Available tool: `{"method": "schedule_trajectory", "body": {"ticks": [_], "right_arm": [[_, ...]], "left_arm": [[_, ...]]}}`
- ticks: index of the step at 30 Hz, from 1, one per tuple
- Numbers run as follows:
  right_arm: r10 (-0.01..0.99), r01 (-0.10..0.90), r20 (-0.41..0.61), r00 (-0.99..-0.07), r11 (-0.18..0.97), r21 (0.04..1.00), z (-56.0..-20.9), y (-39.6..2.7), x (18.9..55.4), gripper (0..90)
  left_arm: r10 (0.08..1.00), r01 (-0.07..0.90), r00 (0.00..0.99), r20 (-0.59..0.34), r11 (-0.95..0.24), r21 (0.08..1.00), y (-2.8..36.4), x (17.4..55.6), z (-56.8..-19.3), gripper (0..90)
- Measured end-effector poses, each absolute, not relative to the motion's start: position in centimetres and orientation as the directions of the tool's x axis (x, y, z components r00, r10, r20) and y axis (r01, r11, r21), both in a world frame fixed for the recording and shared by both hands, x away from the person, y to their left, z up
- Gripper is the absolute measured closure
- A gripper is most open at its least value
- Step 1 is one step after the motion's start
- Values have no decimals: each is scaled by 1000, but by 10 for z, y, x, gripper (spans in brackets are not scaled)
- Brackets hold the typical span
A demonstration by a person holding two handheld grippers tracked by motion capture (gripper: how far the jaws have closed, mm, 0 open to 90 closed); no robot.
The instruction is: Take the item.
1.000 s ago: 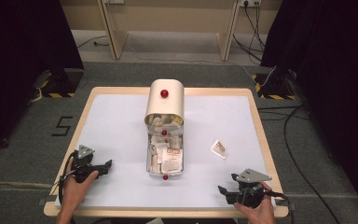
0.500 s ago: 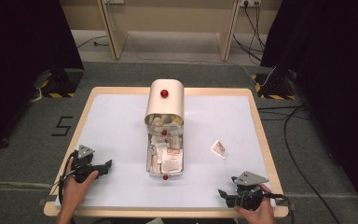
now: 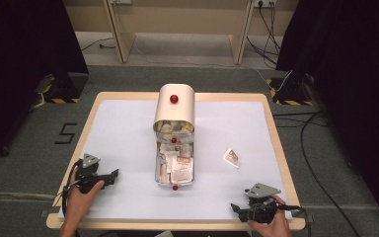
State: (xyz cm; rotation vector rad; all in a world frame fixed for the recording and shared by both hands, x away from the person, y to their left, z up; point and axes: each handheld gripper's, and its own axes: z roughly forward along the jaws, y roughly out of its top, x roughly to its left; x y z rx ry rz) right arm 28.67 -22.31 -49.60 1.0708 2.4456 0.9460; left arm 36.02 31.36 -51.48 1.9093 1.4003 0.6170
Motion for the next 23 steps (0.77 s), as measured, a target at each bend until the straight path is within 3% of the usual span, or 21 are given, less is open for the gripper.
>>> {"method": "schedule_trajectory", "body": {"ticks": [23], "right_arm": [[738, 537, -10, -675, 500, 680, -496, -224, 287, 272]], "left_arm": [[951, 628, 308, -18, -189, 755, 314, 360, -515, 113]]}}
